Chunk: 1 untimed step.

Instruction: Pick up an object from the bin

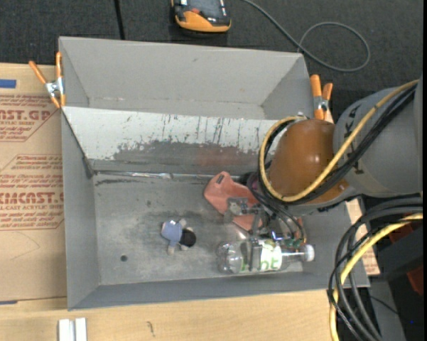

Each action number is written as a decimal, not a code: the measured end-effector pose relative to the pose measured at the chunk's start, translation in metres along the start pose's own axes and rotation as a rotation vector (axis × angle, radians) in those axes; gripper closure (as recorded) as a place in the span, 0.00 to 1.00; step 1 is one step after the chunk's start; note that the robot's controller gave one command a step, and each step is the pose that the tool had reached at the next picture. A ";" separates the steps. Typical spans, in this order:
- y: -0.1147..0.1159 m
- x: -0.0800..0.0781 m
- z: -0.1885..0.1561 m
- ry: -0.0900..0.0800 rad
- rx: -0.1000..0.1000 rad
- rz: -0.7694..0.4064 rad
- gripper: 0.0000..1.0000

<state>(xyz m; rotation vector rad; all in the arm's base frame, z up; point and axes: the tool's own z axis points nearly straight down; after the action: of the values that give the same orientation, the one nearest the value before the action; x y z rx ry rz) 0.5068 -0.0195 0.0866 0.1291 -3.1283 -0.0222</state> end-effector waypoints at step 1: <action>-0.026 -0.010 0.003 0.002 0.003 0.076 0.00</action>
Offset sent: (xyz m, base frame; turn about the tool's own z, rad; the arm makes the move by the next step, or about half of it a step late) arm 0.0048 -0.0835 -0.0012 -0.0408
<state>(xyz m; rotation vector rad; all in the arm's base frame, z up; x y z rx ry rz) 0.5192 -0.0447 0.0833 0.0099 -3.1284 -0.0163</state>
